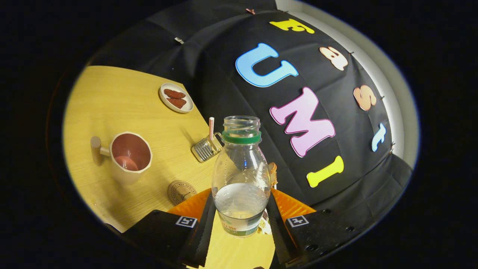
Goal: Take the bottle from table, then pour the juice into the cup, finally place the bottle on the coaster
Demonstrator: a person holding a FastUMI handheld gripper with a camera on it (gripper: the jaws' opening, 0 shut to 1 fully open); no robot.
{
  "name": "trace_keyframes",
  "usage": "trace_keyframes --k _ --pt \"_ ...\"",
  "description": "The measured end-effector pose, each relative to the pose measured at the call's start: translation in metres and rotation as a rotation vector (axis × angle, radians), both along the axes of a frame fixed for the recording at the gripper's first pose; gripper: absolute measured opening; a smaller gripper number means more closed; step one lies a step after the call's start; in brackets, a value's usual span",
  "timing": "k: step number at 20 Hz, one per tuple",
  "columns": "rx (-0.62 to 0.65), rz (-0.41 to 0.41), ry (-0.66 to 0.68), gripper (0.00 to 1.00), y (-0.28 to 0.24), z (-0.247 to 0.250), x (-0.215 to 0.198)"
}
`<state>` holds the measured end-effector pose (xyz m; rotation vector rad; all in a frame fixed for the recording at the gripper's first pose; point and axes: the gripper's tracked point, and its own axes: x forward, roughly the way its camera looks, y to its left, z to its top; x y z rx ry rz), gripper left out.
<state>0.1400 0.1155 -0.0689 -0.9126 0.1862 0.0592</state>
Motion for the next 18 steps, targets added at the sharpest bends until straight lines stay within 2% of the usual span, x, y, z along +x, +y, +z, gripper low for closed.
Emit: trace_keyframes --k 8,18 --pt "-0.131 0.063 0.053 0.72 0.030 -0.037 0.001" --pt "-0.314 0.125 0.087 0.72 0.032 -0.069 0.015"
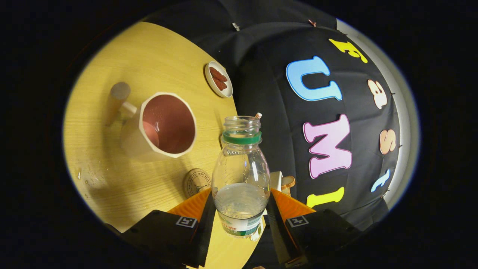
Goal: Take the bottle from table, then pour the juice into the cup, finally place the bottle on the coaster
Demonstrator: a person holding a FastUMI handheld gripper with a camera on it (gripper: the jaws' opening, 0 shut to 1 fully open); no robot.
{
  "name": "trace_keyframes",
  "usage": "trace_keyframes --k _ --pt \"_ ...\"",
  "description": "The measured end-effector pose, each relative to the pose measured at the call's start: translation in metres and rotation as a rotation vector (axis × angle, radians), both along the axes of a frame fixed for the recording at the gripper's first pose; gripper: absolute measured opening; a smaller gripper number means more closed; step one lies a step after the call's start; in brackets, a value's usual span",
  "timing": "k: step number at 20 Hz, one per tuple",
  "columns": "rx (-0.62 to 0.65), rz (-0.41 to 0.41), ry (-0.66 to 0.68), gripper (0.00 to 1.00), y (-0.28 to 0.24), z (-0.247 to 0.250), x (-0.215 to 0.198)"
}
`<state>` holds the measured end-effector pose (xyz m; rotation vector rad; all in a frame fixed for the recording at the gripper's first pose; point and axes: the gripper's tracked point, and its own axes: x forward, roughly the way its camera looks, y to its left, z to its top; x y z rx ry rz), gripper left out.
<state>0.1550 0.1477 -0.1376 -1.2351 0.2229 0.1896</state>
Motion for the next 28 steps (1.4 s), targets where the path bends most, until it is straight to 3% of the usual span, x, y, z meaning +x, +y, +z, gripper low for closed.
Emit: trace_keyframes --k 10,28 --pt "-0.181 0.090 -0.023 0.72 0.003 -0.005 0.013" --pt "-0.395 0.208 -0.034 0.72 0.006 -0.002 0.032"
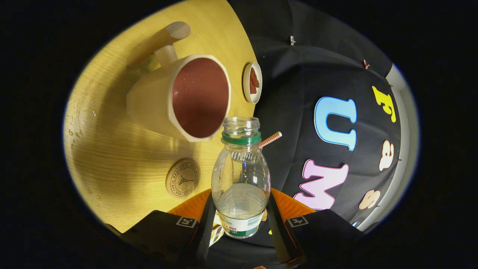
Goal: Take the bottle from table, then pour the juice into the cup, finally place the bottle on the coaster
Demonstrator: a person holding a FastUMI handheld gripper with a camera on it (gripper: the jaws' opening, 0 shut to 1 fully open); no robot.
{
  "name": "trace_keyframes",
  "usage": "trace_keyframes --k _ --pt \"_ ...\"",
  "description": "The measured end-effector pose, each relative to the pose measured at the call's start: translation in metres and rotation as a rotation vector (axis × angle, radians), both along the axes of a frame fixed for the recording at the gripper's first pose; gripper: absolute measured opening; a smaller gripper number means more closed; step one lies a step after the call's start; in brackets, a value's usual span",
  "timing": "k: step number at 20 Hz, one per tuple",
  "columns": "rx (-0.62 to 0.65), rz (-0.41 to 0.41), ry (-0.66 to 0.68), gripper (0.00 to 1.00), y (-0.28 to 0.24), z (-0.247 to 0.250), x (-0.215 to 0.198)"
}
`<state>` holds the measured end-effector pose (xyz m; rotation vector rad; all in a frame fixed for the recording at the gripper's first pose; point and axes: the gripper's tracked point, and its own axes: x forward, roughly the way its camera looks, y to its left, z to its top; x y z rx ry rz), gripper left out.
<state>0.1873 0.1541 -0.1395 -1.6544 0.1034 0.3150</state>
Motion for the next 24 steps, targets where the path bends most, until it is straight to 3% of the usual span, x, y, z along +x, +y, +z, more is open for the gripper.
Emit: trace_keyframes --k 24 --pt "-0.142 0.094 -0.032 0.72 0.0030 0.0087 0.0075"
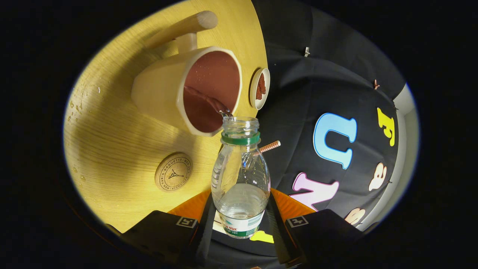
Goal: Take the bottle from table, then pour the juice into the cup, finally place the bottle on the coaster
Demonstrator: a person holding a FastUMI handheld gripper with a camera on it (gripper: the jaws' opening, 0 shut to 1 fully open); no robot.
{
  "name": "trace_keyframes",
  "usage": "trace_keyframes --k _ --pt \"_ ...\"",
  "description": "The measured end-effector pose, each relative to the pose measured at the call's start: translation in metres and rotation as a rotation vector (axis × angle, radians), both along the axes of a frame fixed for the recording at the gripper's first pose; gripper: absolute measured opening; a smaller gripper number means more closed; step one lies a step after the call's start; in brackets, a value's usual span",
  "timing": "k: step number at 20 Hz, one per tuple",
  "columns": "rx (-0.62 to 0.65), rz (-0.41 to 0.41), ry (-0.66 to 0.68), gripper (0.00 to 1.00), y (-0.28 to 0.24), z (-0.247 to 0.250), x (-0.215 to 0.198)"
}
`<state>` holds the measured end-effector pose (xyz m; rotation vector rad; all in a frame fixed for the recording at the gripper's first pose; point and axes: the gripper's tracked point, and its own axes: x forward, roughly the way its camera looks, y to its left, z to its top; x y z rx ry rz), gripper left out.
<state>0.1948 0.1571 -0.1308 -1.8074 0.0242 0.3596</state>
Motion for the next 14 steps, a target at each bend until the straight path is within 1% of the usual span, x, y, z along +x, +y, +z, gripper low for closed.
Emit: trace_keyframes --k 8,14 --pt "-0.060 0.018 -0.017 0.72 -0.004 0.005 0.002" --pt "-0.113 0.052 -0.030 0.71 0.003 0.011 0.007"
